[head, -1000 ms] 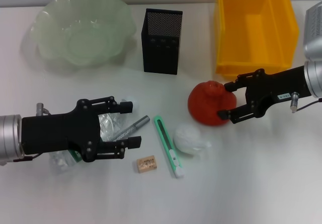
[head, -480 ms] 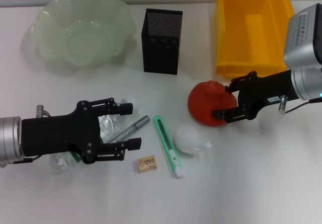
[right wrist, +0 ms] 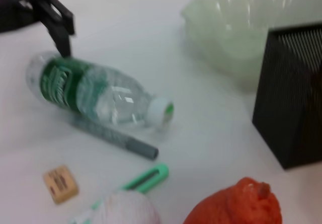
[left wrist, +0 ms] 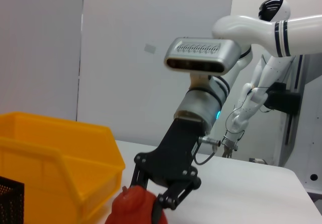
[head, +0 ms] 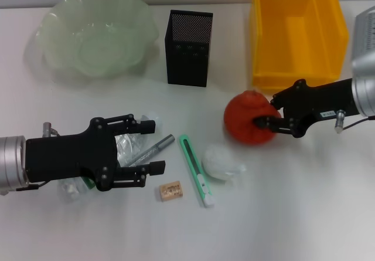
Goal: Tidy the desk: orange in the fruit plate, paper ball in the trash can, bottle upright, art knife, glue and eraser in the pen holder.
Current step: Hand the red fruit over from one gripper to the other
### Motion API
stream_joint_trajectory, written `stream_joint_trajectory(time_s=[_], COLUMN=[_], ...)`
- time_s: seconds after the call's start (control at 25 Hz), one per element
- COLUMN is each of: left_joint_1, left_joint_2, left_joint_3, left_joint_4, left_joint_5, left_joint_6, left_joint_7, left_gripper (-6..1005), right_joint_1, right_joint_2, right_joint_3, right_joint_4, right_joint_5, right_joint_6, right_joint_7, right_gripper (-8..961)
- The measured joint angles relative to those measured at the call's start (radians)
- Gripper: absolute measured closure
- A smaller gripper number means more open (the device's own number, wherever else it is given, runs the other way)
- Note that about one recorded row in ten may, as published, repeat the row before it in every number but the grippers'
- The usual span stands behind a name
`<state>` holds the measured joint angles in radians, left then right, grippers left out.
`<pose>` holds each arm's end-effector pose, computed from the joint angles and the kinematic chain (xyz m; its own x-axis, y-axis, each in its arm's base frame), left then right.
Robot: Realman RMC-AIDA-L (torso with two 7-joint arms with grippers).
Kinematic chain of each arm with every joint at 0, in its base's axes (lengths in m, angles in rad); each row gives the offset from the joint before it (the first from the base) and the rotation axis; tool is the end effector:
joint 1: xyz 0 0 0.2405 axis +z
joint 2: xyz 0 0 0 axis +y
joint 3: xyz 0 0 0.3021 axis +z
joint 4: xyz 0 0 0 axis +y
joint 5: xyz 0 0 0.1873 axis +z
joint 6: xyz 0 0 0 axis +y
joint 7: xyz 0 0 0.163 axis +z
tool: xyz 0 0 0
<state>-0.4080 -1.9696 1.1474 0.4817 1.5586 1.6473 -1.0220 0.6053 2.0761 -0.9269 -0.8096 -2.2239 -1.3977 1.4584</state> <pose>-0.2887 0.2797 -0.0418 0.8103 0.1384 0.5695 0.2197 -0.9726 -0.0763 0.2718 0.3674 -0.0545 0.9671 -0.2266 -0.1158 -0.2480 -0.9409 -0.2305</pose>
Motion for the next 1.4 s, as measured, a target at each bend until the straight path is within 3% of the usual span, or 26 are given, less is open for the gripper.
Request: stream_joint_trajectory(time_s=[0.16, 0.4, 0.48, 0.76, 0.84, 1.4], left_joint_1=[0.0, -0.005, -0.009, -0.033, -0.05, -0.087], left_joint_2=[-0.001, -0.01, -0.015, -0.051, -0.077, -0.09], left_joint_3=[0.0, -0.002, -0.002, -0.037, -0.074, -0.071], left_joint_4=[0.0, 0.0, 0.0, 0.007, 0.009, 0.007], left_joint_5=[0.0, 0.0, 0.0, -0.006, -0.003, -0.002], left_joint_6=[-0.002, -0.006, -0.006, -0.027, -0.061, -0.1], left_joint_7=[0.0, -0.002, -0.004, -0.016, -0.018, -0.044], left_gripper=[233, 234, 234, 234, 234, 235], right_joint_1=[-0.046, -0.079, -0.106, -0.156, -0.157, -0.149], right_joint_2=[0.001, 0.001, -0.002, -0.003, -0.001, 0.001], right_joint_3=[0.007, 0.089, 0.128, 0.133, 0.133, 0.135], right_joint_4=[-0.053, -0.064, -0.048, 0.026, 0.059, 0.233], right_joint_5=[0.084, 0.168, 0.263, 0.412, 0.421, 0.474], right_joint_6=[-0.048, -0.142, -0.21, -0.312, -0.331, -0.345], right_joint_7=[-0.04, -0.132, -0.202, -0.353, -0.395, -0.591], right_gripper=[746, 770, 778, 819, 834, 918])
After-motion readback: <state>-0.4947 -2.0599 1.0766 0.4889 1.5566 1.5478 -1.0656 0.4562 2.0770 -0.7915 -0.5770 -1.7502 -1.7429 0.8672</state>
